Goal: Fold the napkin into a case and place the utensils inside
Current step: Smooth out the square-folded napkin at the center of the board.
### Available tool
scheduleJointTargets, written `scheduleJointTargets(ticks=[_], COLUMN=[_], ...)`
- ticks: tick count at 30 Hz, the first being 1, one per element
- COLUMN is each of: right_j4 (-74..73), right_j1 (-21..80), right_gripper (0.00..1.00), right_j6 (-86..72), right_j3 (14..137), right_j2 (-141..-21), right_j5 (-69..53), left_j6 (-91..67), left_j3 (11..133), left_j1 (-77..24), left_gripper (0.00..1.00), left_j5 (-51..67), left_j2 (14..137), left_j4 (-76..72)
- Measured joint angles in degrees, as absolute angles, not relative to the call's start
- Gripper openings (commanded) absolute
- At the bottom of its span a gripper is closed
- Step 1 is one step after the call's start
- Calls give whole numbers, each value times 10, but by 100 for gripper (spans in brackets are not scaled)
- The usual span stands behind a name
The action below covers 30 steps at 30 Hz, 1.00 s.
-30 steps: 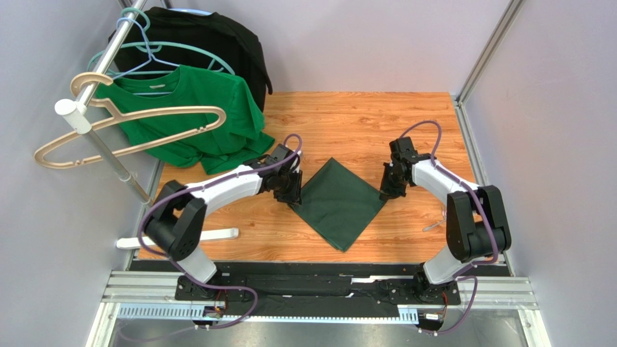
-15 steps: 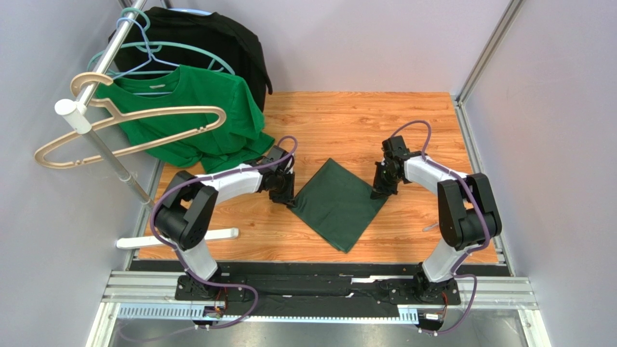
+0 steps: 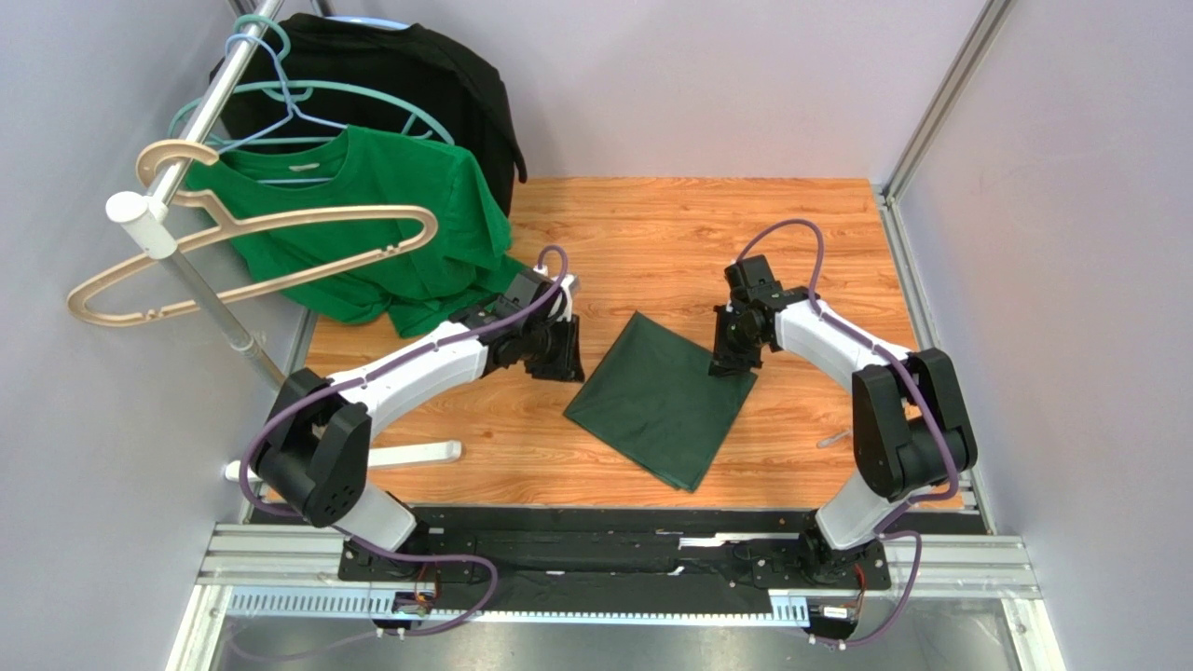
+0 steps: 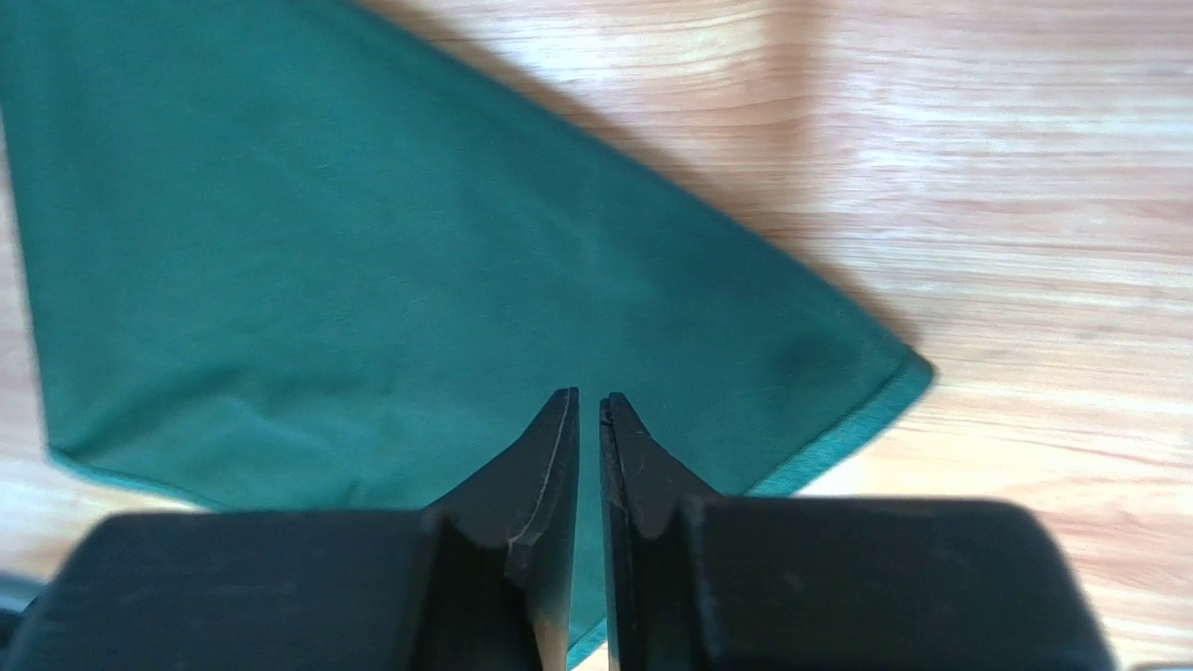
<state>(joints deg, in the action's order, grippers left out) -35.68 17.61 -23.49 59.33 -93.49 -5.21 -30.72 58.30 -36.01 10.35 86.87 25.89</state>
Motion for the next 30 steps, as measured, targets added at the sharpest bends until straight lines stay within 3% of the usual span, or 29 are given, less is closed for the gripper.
scheduleJointTargets(ticks=[6,11,18,21,22,25,30], right_j4=[-336,-332,-340,-357,-367,-402,-449], right_j1=[172,160,161,168,169,171,167], right_gripper=[21,22,23,36,48,56,52], right_j6=[-236,-226,-215,-206,-204,-206,-221], right_j3=[579,590,738,804,815,810,656], right_j2=[-943,-991,-1101,-1140,-1141,-1112,-909], right_j5=[-76,-70,-55,-46,-40,-13,21], left_j6=[-309,-324,-371,-398,-405,-416,-421], left_j3=[586,517,477,474,472,465,463], left_j1=[-360,-361,-414,-449,-456,-467,-464], left_gripper=[26,26,26,27,28,32,34], left_j5=[131,147,154,153,151,143,134], left_j2=[939,963,945,946,945,926,845], left_j4=[214,173,111,100,100,114,148])
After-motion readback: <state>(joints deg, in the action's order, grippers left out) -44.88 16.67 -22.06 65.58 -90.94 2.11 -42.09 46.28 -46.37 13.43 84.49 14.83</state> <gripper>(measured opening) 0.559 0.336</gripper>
